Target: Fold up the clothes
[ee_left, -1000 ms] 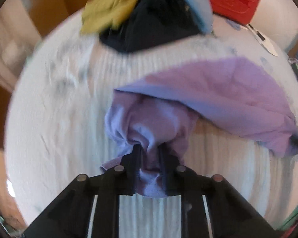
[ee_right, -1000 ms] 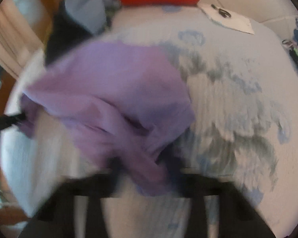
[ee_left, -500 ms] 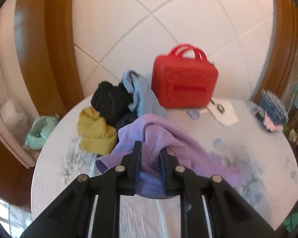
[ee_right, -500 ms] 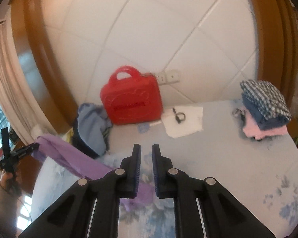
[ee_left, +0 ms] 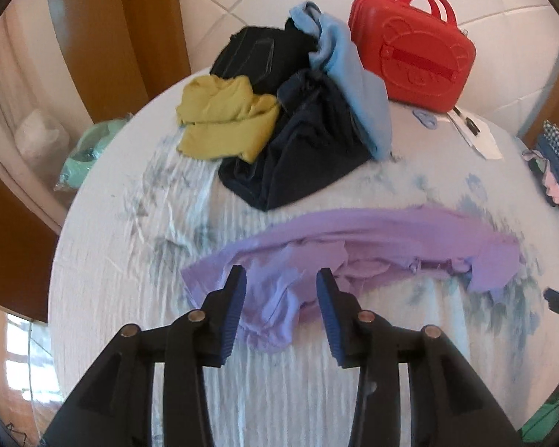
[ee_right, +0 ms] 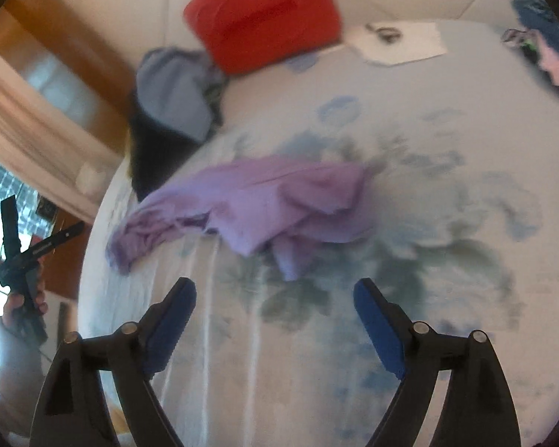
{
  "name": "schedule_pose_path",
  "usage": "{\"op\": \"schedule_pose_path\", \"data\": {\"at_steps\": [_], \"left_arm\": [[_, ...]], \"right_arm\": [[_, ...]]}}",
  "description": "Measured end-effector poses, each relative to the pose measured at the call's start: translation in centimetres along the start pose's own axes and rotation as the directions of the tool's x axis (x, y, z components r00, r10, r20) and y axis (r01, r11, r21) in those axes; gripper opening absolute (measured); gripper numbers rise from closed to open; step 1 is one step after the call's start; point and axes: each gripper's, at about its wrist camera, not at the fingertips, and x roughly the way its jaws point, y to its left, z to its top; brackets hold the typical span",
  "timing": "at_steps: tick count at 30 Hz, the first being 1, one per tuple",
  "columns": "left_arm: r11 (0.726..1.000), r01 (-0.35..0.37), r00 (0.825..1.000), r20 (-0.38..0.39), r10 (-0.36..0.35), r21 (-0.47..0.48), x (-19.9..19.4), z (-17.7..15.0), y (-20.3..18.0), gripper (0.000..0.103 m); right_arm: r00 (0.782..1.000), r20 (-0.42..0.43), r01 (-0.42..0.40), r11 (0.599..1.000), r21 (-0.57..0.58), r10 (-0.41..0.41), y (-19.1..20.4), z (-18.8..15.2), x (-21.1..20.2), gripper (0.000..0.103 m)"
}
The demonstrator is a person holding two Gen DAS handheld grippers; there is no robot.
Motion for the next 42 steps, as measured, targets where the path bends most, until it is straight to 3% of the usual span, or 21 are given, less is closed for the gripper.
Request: {"op": "schedule_pose_path", "data": {"at_steps": [7,10,11,13,15,19,23,26,27,29,30,31,32,33,37,42], "left_arm": [[0.997,-0.064,0.996,-0.056,0.067,0.048,5.1,-0.7,-0.3,0.039],[0.997,-0.056,0.993,-0.100,0.061,0.052,7.7,-1.0,0.1,0.039],[0.997,-0.050,0.992,-0.116,0.056,0.051,8.3,-1.1,0.2,0.039],[0.998,-0.038,0.990,-0.132,0.045,0.050,9.2,-1.1,0.5,0.033],[0.997,-0.035,0.991,-0.125,0.043,0.066,9.0,-0.7,0.4,0.013],[0.997,-0.009,1.000,-0.001,0.009,0.072,5.2,2.4,0.3,0.005],[0.998,-0.019,0.988,0.153,0.009,0.065,2.5,8.3,0.1,0.005],[0.998,0.045,0.987,0.152,-0.051,0.038,3.0,11.6,0.4,0.005],[0.996,0.079,0.986,0.144,-0.083,0.027,3.0,12.0,0.5,0.006],[0.994,0.107,0.985,0.132,-0.111,0.039,2.9,11.7,0.2,0.021],[0.993,0.105,0.987,0.118,-0.109,0.045,3.1,11.0,0.0,0.048],[0.993,0.108,0.989,0.097,-0.112,0.044,3.5,10.1,0.1,0.077],[0.993,0.111,0.990,0.077,-0.114,0.042,4.0,9.3,0.1,0.085],[0.993,0.111,0.992,0.059,-0.113,0.038,4.3,8.5,0.2,0.087],[0.996,0.090,0.996,0.005,-0.090,0.009,5.4,5.8,1.0,0.087],[0.998,0.062,0.996,-0.063,-0.064,-0.027,6.8,2.5,1.9,0.087]], "right_arm": [[0.997,-0.057,0.052,0.998,-0.038,-0.054,2.7,1.2,4.8,0.088],[0.994,-0.062,0.085,0.995,-0.056,-0.088,3.3,1.7,6.8,0.086],[0.993,-0.067,0.097,0.993,-0.068,-0.102,3.6,1.9,7.5,0.079],[0.987,-0.079,0.130,0.987,-0.100,-0.138,4.2,2.4,8.9,0.028],[0.983,-0.068,0.162,0.980,-0.119,-0.170,4.5,3.2,9.3,0.010],[0.980,0.102,0.182,0.975,-0.125,-0.170,5.3,6.5,4.5,0.008],[0.953,0.234,0.230,0.960,-0.160,-0.190,6.0,12.4,0.7,0.007],[0.949,0.253,0.233,0.958,-0.165,-0.187,6.1,16.7,0.5,0.007],[0.953,0.250,0.218,0.963,-0.160,-0.174,6.0,17.8,0.5,0.008],[0.960,0.235,0.197,0.966,-0.168,-0.155,6.0,17.7,0.6,0.019],[0.963,0.227,0.188,0.966,-0.176,-0.146,6.0,17.2,0.6,0.036],[0.966,0.218,0.179,0.967,-0.184,-0.138,6.0,16.7,0.7,0.062],[0.971,0.199,0.171,0.967,-0.190,-0.133,5.9,16.0,1.1,0.076],[0.977,0.168,0.166,0.967,-0.195,-0.133,5.7,15.1,1.8,0.094],[0.988,0.066,0.154,0.966,-0.210,-0.143,4.5,11.7,4.4,0.095],[0.987,0.001,0.156,0.947,-0.280,-0.163,4.5,9.4,5.9,0.095]]}}
